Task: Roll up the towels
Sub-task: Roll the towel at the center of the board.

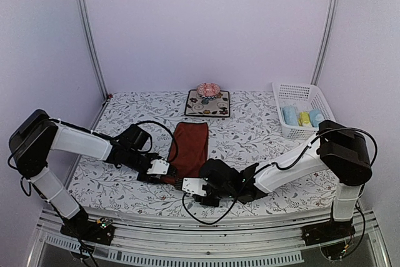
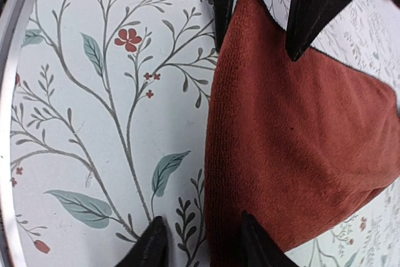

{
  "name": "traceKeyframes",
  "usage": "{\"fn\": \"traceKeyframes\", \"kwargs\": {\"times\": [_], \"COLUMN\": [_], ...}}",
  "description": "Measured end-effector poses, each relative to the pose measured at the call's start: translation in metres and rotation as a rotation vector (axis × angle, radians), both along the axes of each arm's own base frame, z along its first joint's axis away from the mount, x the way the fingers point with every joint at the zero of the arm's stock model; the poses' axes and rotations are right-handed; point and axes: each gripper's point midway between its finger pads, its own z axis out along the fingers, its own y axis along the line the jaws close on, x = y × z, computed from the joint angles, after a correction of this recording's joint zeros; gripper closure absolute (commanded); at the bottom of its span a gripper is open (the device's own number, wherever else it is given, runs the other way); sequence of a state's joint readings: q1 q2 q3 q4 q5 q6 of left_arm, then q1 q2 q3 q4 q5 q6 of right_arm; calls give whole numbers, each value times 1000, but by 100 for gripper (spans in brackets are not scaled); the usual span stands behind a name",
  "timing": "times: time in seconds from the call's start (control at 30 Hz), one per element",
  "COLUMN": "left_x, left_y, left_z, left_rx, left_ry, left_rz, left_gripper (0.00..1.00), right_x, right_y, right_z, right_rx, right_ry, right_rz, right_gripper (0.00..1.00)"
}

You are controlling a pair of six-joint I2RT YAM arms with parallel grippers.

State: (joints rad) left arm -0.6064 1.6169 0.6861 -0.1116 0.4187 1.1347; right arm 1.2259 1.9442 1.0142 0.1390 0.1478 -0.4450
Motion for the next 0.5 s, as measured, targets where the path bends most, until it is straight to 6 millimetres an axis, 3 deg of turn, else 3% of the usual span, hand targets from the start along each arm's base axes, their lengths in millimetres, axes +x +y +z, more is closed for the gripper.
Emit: {"fn": "traceKeyframes", "kwargs": {"times": [0.23,0.5], "left_x": [-3,-13], "left_y": [0,6], "left_z": [0,0], "left_rx": [-1,10], "left_ry": [16,42], "left_rz": [-2,-5], "left_gripper": [49,46], "right_x": [11,14], "right_y": [-7,-9], "right_z": [-2,-3], "right_rx": [-46,-53], "right_ry": [-135,-145], "right_rz": [-50,-71], "right_gripper": [95,98]}}
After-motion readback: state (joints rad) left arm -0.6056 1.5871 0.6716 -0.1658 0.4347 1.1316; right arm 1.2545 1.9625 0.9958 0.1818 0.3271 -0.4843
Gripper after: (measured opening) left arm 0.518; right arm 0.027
